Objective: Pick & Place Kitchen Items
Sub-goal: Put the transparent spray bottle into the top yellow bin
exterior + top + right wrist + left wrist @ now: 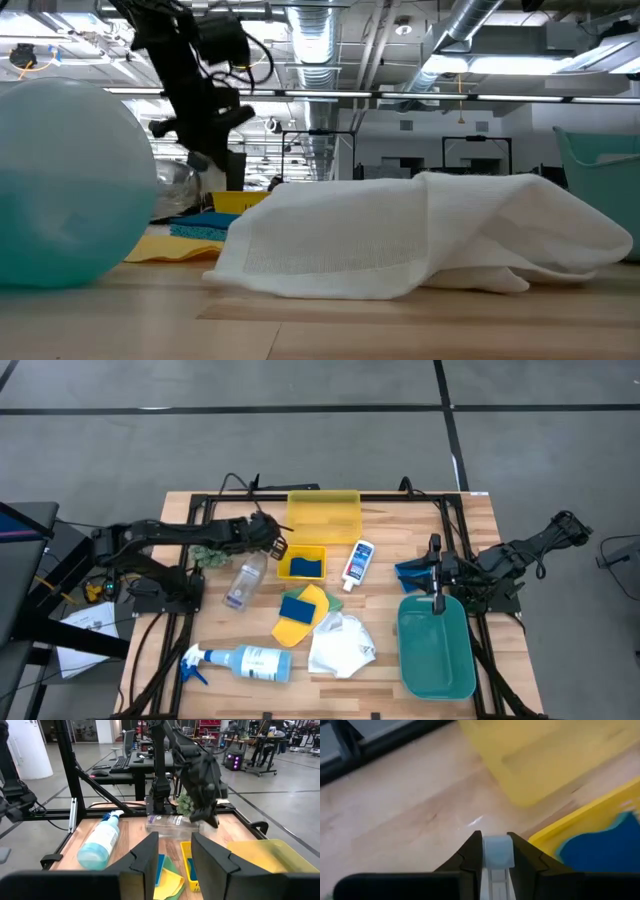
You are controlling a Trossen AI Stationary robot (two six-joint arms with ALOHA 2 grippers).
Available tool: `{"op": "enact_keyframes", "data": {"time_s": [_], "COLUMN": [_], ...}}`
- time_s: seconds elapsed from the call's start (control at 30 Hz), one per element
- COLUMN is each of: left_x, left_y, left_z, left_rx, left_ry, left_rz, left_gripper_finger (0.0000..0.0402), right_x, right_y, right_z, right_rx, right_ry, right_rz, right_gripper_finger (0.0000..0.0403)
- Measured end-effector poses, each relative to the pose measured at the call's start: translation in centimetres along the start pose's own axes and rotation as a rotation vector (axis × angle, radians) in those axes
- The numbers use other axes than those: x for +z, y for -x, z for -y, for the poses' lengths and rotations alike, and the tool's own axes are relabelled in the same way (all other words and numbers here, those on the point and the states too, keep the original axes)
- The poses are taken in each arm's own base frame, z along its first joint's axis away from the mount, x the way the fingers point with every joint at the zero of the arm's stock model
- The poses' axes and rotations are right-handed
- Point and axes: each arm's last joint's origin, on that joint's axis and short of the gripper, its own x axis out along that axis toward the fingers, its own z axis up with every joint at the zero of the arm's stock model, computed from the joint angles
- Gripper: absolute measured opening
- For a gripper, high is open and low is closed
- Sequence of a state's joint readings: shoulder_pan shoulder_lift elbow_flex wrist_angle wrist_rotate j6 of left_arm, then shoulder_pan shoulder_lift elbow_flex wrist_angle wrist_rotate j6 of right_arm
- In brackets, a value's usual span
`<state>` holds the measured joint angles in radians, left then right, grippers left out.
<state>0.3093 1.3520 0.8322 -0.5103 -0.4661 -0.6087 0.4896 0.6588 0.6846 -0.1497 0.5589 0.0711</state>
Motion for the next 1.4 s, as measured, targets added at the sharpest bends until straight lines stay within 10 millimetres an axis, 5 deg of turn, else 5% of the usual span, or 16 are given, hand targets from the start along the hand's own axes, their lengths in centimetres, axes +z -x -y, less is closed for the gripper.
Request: {"op": "enact_keyframes", "data": {"time_s": [0.5, 1.0, 1.4], "left_x": [0.2, -2.4, -6.4], "left_y": [8.5, 11.2, 10.6], "left_z": [-1.0, 1.1, 1.8], "left_rx": [-0.021, 0.03, -0.04], "left_ry": [0.045, 0.035, 0.026], "left_rz": [0.369, 0.562, 0.587], "left_gripper_finger": [0.0059, 0.0057, 0.0058], "right_x": [0.0, 0.0, 0.0], "right_y": [0.0, 0.0, 0.0], "right_z": [0.0, 0.0, 0.0], "right_rx": [0.001, 0.005, 0.005], "right_ry": [0.0, 0.001, 0.001], "right_rz": [0.0, -0.003, -0.003], "right_gripper_finger": [0.0108, 0.0108, 0.0108]}}
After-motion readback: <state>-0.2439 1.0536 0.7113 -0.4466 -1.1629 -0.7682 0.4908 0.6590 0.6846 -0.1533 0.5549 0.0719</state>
